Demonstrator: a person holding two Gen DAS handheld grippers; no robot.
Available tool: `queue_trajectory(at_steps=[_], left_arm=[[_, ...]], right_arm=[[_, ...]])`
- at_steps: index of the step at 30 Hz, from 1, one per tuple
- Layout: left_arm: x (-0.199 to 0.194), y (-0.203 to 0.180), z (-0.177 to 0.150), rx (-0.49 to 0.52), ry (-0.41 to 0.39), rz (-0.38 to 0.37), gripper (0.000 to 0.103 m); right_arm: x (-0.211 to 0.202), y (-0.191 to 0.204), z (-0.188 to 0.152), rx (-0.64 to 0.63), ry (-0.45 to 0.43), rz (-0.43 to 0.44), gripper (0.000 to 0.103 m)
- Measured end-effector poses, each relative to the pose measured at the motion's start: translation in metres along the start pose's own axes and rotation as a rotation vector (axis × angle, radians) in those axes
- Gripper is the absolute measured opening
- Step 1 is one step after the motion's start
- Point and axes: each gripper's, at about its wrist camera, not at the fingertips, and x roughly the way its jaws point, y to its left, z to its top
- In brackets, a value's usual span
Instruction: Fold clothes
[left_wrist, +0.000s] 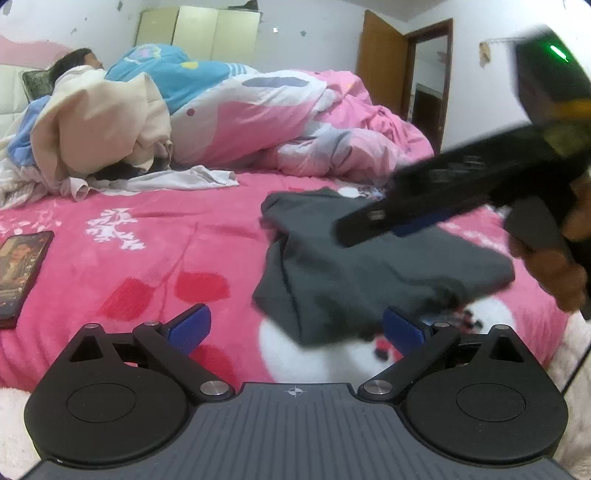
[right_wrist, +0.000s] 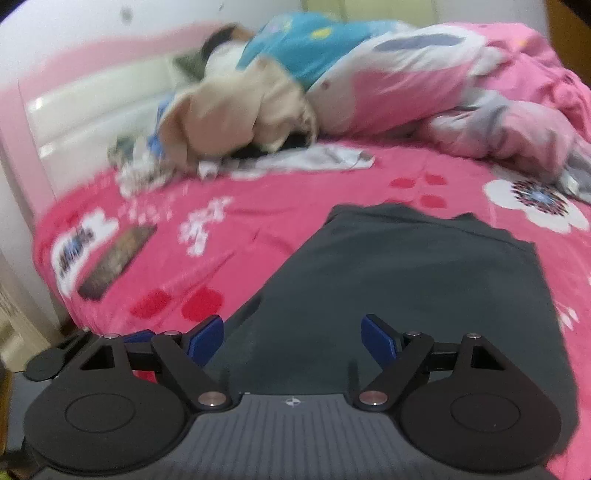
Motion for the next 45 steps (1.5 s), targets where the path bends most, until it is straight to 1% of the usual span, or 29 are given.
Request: queue_trajectory(at_steps=[1, 3, 7, 9, 11, 13, 15, 17, 18, 19, 20, 21, 22, 24, 26, 27, 28, 29, 31, 33, 36, 39, 41, 42, 44, 45], left_arm=[[0.001, 0.002, -0.002, 0.003, 0.004, -0.001, 0.1], [0.002, 0.008, -0.005, -0.025, 0.009, -0.015, 0.1], [0.001, 0.021, -0.006, -0.073, -0.001, -0.046, 0.1], [0.002, 0.027, -0.007, -0.09, -0.007, -0.055, 0.1], [0.002, 0.031, -0.008, -0.106, -0.008, -0.062, 0.1], [0.003, 0.033, -0.008, -0.112, -0.012, -0.071, 0.099], [0.002, 0.033, -0.008, -0.11, -0.017, -0.078, 0.099], [0.003, 0.034, -0.008, -0.102, -0.018, -0.087, 0.099], [0.004, 0.035, -0.007, -0.1, -0.019, -0.09, 0.098], [0.004, 0.036, -0.006, -0.103, -0.019, -0.096, 0.097], [0.004, 0.039, -0.005, -0.116, -0.018, -0.102, 0.096], [0.004, 0.041, -0.004, -0.131, -0.018, -0.109, 0.095], [0.005, 0.045, -0.003, -0.155, -0.017, -0.118, 0.092], [0.008, 0.056, 0.001, -0.231, -0.008, -0.132, 0.082], [0.013, 0.069, 0.006, -0.32, 0.007, -0.144, 0.065], [0.018, 0.076, 0.007, -0.36, 0.022, -0.151, 0.06], [0.022, 0.08, 0.009, -0.38, 0.039, -0.154, 0.05], [0.027, 0.084, 0.011, -0.399, 0.057, -0.156, 0.044], [0.034, 0.085, 0.016, -0.378, 0.088, -0.158, 0.036], [0.04, 0.084, 0.02, -0.351, 0.133, -0.176, 0.036], [0.047, 0.083, 0.024, -0.336, 0.185, -0.19, 0.036], [0.051, 0.079, 0.026, -0.314, 0.198, -0.193, 0.033], [0.053, 0.077, 0.028, -0.298, 0.205, -0.194, 0.022], [0.054, 0.076, 0.029, -0.291, 0.209, -0.195, 0.019], [0.057, 0.073, 0.03, -0.276, 0.217, -0.196, 0.009], [0.058, 0.072, 0.031, -0.268, 0.221, -0.197, 0.007]], right_arm=[[0.009, 0.007, 0.003, -0.021, 0.022, -0.018, 0.084], [0.021, 0.017, 0.005, -0.051, 0.052, -0.054, 0.084], [0.044, 0.029, 0.013, -0.103, 0.09, -0.116, 0.084], [0.054, 0.032, 0.017, -0.126, 0.11, -0.141, 0.08], [0.063, 0.036, 0.019, -0.152, 0.132, -0.173, 0.072], [0.069, 0.037, 0.021, -0.166, 0.151, -0.199, 0.07], [0.074, 0.037, 0.022, -0.169, 0.173, -0.217, 0.062], [0.078, 0.035, 0.023, -0.177, 0.188, -0.24, 0.041], [0.078, 0.033, 0.023, -0.178, 0.19, -0.248, 0.035], [0.078, 0.032, 0.023, -0.177, 0.192, -0.254, 0.025], [0.076, 0.029, 0.024, -0.162, 0.185, -0.25, 0.02], [0.072, 0.026, 0.024, -0.144, 0.176, -0.244, 0.018], [0.069, 0.023, 0.025, -0.13, 0.169, -0.235, 0.016], [0.064, 0.018, 0.025, -0.103, 0.154, -0.219, 0.014], [0.059, 0.014, 0.025, -0.078, 0.138, -0.204, 0.014], [0.057, 0.013, 0.025, -0.068, 0.13, -0.196, 0.014], [0.055, 0.011, 0.024, -0.059, 0.122, -0.188, 0.014], [0.053, 0.01, 0.024, -0.052, 0.115, -0.182, 0.013], [0.051, 0.008, 0.023, -0.044, 0.102, -0.169, 0.013], [0.048, 0.005, 0.021, -0.033, 0.092, -0.156, 0.013], [0.046, 0.002, 0.02, -0.013, 0.077, -0.134, 0.013], [0.045, -0.001, 0.019, 0.002, 0.063, -0.115, 0.012], [0.044, -0.003, 0.017, 0.012, 0.055, -0.105, 0.012], [0.043, -0.004, 0.017, 0.018, 0.051, -0.1, 0.012], [0.042, -0.005, 0.016, 0.028, 0.043, -0.089, 0.012], [0.042, -0.006, 0.015, 0.033, 0.039, -0.084, 0.012]])
